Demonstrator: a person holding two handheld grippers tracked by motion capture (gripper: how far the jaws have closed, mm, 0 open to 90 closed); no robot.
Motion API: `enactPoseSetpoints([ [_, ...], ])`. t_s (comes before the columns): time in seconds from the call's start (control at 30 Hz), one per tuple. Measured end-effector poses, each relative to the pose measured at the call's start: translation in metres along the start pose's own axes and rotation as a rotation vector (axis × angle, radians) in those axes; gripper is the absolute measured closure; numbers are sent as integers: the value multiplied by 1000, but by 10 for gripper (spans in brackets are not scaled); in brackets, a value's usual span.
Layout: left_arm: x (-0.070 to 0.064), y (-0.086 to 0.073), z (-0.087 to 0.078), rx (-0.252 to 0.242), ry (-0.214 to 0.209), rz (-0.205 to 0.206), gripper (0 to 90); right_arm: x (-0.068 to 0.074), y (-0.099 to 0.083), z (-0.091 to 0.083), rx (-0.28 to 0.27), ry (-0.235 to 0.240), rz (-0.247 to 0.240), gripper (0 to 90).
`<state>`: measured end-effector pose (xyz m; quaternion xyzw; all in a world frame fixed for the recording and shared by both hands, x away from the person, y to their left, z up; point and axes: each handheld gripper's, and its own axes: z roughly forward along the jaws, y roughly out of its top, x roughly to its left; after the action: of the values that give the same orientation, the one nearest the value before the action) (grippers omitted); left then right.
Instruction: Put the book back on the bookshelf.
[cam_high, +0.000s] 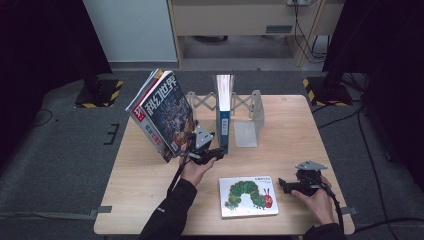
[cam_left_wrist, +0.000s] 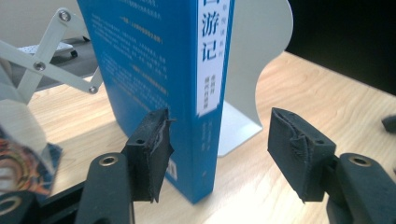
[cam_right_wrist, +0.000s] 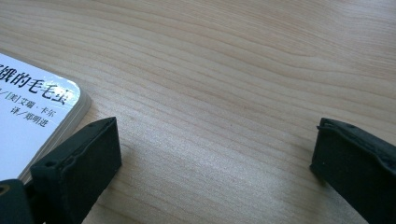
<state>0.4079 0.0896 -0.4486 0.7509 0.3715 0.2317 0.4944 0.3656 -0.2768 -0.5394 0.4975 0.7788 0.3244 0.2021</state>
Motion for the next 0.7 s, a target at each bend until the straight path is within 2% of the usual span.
enactPoseSetpoints([
  [0.03,2,-2,-6,13,-12,-6,375,0,0,0,0,0,0,17],
  [0.17,5,-7,-17,40,-12,8,367,0,0,0,-2,-1,-1,16],
  [0.23,6,-15,-26,64,-16,12,362,0,0,0,-2,-1,-1,15],
  [0.33,7,-20,-32,77,-16,20,354,0,0,0,1,1,-1,16],
  [0.37,7,-27,-36,98,-28,17,351,0,0,0,2,1,-1,17],
  [0.43,7,-31,-38,106,-34,13,345,-1,0,0,-3,-3,-1,28],
  [0.53,6,-48,-47,143,-44,15,337,-1,0,-1,-7,-7,2,46],
  [0.57,6,-48,-47,143,-44,15,332,-1,0,-1,-7,-7,2,46],
  [0.7,6,-68,-52,166,-64,5,324,-1,-1,-4,-24,-8,12,150],
])
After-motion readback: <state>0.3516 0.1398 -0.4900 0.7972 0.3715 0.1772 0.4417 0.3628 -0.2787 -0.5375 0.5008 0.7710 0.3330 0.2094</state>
